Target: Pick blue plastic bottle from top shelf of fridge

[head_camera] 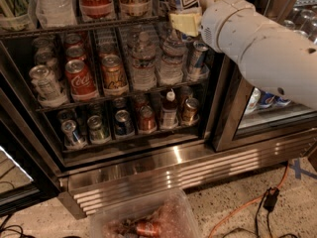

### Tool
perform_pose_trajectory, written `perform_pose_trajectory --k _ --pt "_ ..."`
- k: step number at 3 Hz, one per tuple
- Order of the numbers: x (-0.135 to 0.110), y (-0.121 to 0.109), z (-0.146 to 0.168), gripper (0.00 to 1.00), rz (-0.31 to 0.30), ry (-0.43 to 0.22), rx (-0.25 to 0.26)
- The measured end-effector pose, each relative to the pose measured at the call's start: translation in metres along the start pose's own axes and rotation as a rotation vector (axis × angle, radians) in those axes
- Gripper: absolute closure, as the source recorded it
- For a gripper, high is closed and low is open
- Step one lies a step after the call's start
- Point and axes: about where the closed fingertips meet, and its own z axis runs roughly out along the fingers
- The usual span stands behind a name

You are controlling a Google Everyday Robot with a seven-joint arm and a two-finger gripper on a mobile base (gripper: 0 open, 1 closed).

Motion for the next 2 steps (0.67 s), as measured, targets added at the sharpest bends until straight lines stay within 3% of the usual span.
perform_pose_trajectory --k 2 --pt "0.021 0.048 -0.021 1.00 0.012 0.102 -0.109"
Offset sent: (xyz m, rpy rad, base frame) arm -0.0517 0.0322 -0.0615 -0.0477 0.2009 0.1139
